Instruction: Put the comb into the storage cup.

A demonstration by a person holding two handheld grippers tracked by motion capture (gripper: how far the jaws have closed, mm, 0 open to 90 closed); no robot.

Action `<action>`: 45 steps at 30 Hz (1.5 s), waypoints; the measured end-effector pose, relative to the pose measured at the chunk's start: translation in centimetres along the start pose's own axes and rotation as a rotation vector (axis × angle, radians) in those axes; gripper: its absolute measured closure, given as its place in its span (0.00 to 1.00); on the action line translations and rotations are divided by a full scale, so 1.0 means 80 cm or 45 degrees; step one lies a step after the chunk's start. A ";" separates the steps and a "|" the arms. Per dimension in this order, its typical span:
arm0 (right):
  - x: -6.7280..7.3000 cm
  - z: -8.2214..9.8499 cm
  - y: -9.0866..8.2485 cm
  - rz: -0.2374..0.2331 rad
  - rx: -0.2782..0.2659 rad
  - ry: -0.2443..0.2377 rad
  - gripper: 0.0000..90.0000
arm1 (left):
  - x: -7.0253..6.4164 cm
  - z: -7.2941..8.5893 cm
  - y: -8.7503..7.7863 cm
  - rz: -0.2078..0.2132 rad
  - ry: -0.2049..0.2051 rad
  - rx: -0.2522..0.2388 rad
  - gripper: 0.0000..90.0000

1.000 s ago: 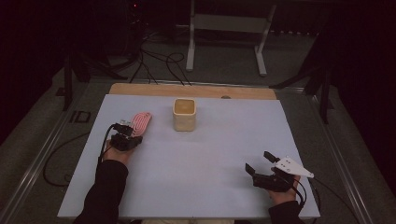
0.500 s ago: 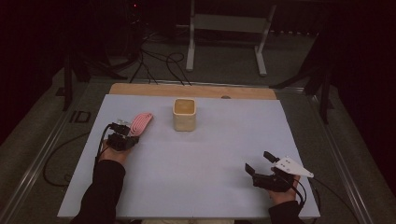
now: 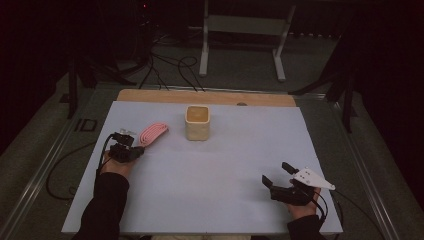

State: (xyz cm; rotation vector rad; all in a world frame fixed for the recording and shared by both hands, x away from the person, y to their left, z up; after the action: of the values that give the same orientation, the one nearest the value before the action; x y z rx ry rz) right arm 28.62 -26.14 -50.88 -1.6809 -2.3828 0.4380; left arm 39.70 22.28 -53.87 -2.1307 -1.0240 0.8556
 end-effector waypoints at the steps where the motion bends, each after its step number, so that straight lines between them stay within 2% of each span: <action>1: 0.000 0.000 0.000 0.000 0.000 0.000 0.10 | 0.000 0.000 0.000 0.000 0.000 0.000 0.94; 5: 0.000 0.000 0.000 -0.002 0.001 -0.002 0.10 | 0.001 0.001 -0.001 0.008 -0.005 -0.007 0.91; 6: 0.000 0.000 0.000 -0.002 0.001 -0.002 0.10 | -0.001 0.001 -0.002 0.029 -0.004 -0.025 0.91; 7: 0.000 0.000 0.000 -0.002 0.001 -0.002 0.10 | -0.001 0.001 -0.002 0.029 -0.004 -0.025 0.90; 8: 0.000 0.000 0.000 -0.001 0.002 -0.001 0.10 | -0.005 0.000 -0.006 0.058 -0.001 -0.058 0.88; 11: 0.000 0.000 0.000 -0.001 0.003 -0.001 0.10 | -0.010 -0.003 -0.011 0.079 0.008 -0.094 0.85; 12: 0.000 0.000 0.000 -0.002 0.001 -0.002 0.10 | -0.014 -0.005 -0.016 0.105 0.008 -0.132 0.79; 13: 0.000 0.000 0.000 -0.002 0.001 -0.002 0.10 | -0.014 -0.005 -0.016 0.105 0.008 -0.132 0.76; 14: 0.000 0.000 0.000 -0.002 0.000 -0.002 0.10 | -0.017 -0.006 -0.020 0.116 0.013 -0.163 0.71; 15: 0.000 0.000 0.000 -0.002 0.000 -0.002 0.10 | -0.019 -0.008 -0.024 0.133 0.021 -0.195 0.71; 16: 0.000 0.000 0.000 -0.002 0.000 -0.002 0.10 | -0.024 -0.010 -0.032 0.161 0.035 -0.258 0.62; 17: 0.000 0.000 0.000 -0.002 0.000 -0.002 0.10 | -0.024 -0.010 -0.032 0.161 0.035 -0.258 0.59; 18: 0.000 0.000 0.000 -0.002 0.001 0.001 0.10 | -0.031 -0.011 -0.044 0.193 0.053 -0.343 0.55; 19: 0.000 0.000 0.000 -0.002 0.001 0.001 0.10 | -0.031 -0.011 -0.044 0.193 0.053 -0.343 0.53; 20: 0.000 0.000 0.000 -0.003 0.000 -0.003 0.10 | -0.038 -0.011 -0.057 0.201 0.086 -0.426 0.50; 21: 0.000 0.000 0.000 -0.003 0.000 -0.003 0.10 | -0.038 -0.011 -0.057 0.201 0.086 -0.426 0.47; 22: 0.000 0.000 0.000 -0.004 0.001 -0.001 0.10 | -0.044 -0.010 -0.068 0.190 0.118 -0.480 0.43; 23: 0.000 0.000 0.000 -0.004 0.001 -0.001 0.10 | -0.044 -0.010 -0.068 0.190 0.118 -0.480 0.41; 24: 0.000 0.000 0.000 -0.004 0.001 -0.002 0.10 | -0.050 -0.007 -0.082 0.172 0.146 -0.542 0.38; 25: 0.000 0.000 0.000 -0.004 0.001 -0.002 0.10 | -0.050 -0.007 -0.082 0.172 0.146 -0.542 0.36; 26: 0.001 0.000 0.000 -0.002 0.001 -0.003 0.10 | -0.053 -0.002 -0.092 0.166 0.150 -0.588 0.34; 27: 0.001 0.000 0.000 -0.002 0.001 -0.003 0.10 | -0.053 -0.002 -0.092 0.166 0.150 -0.588 0.32; 28: 0.001 0.000 0.000 -0.004 -0.002 -0.001 0.10 | -0.054 0.006 -0.102 0.147 0.148 -0.635 0.30; 29: 0.001 0.000 0.000 -0.004 -0.002 -0.001 0.10 | -0.054 0.006 -0.102 0.147 0.148 -0.635 0.27; 30: 0.001 0.000 0.000 -0.002 -0.002 -0.004 0.10 | -0.054 0.016 -0.110 0.116 0.152 -0.655 0.24; 31: 0.001 0.000 0.000 -0.002 -0.002 -0.004 0.10 | -0.054 0.016 -0.110 0.116 0.152 -0.655 0.22; 32: 0.002 0.000 0.000 -0.005 -0.002 -0.006 0.10 | -0.053 0.024 -0.115 0.089 0.158 -0.663 0.19; 36: 0.003 0.001 0.001 -0.007 0.001 -0.010 0.10 | -0.055 0.039 -0.126 0.049 0.178 -0.686 0.14; 41: 0.005 0.001 0.002 -0.010 -0.002 -0.015 0.10 | -0.059 0.058 -0.129 0.013 0.180 -0.696 0.07; 42: 0.006 0.001 0.002 -0.013 0.002 -0.013 0.10 | -0.061 0.065 -0.128 -0.005 0.204 -0.680 0.06; 45: 0.006 0.000 0.002 -0.016 0.001 -0.012 0.10 | -0.064 0.069 -0.128 -0.005 0.230 -0.667 0.01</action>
State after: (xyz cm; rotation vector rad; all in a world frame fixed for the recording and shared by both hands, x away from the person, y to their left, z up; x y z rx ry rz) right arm 28.57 -25.61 -50.95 -1.6660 -2.3983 0.4457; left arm 28.62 24.65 -48.04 -2.5764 -1.2548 0.4039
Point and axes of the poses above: each handheld gripper's, and its own axes: y roughly forward along the jaws, z roughly out of its underside, x roughly to its left, the point moved 5 cm from there along y, roughly forward along the jaws, and after that the axes turned 14 degrees about z, right-handed, at the moved point
